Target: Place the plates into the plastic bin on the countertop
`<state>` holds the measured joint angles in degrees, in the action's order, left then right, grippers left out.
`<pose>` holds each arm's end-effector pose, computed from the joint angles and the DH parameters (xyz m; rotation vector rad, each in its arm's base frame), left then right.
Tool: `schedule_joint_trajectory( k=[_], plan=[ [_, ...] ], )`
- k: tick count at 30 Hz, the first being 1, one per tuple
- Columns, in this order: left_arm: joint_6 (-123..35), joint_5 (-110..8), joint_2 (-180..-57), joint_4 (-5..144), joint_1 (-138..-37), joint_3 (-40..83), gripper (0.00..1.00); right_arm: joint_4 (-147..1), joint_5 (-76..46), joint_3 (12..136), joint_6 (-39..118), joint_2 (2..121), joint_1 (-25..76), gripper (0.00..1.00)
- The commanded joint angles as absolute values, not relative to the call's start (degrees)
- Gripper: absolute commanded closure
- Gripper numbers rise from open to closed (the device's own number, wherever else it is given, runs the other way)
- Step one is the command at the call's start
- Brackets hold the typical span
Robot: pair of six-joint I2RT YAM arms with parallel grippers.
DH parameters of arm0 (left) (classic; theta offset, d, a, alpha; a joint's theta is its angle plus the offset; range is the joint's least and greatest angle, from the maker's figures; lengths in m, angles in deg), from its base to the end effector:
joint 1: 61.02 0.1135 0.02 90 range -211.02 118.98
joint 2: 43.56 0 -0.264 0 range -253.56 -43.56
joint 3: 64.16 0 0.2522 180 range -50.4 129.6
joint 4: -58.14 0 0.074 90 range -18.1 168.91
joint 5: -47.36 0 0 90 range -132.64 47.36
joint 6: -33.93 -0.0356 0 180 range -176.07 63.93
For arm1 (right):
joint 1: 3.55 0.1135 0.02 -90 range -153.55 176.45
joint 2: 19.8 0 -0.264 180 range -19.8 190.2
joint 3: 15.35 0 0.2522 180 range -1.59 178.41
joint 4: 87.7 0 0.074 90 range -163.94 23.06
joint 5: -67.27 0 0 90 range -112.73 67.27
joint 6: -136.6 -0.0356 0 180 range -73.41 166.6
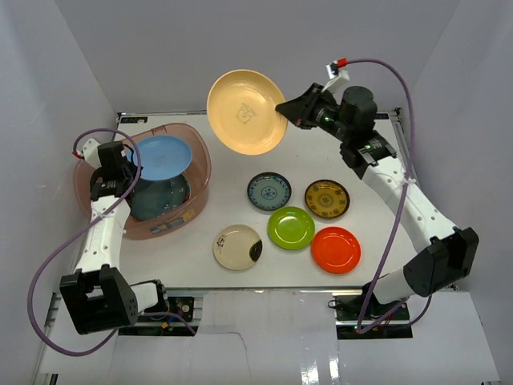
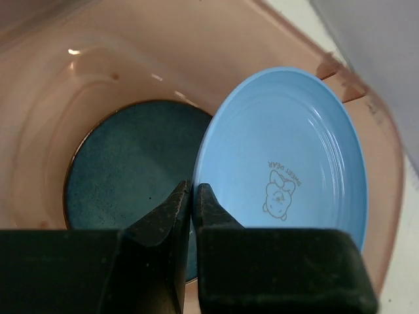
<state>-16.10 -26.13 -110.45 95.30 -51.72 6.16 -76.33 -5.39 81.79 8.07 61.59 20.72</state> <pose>0.2530 0.0517 0.3114 -1.0360 1.8636 -0.0032 0.2973 0.1457 0.4512 -0.0620 1.5998 1.0941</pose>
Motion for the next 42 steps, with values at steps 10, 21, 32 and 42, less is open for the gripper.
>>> schedule_joint_trajectory(
  k=[10,21,32,42],
  plan=[
    [-12.7,-22.7,-115.3,96.3,-50.4,2.2,0.94,-74.9,-19.6,99.4,15.6,81.3,39.1,0.92],
    [-11.2,-23.5,-111.9,92.7,-49.8,-4.2,0.34,-70.5,-27.7,114.8,16.0,99.9,45.0,0.92],
    [-11.4,-22.3,-94.2,93.1,-50.9,5.2,0.09,-71.6,-32.8,125.1,17.4,112.8,50.1,0.92],
    [-19.0,-48.8,-89.5,93.1,-59.9,2.3,0.12,-76.2,-37.8,125.5,21.3,118.4,54.3,0.92]
  ],
)
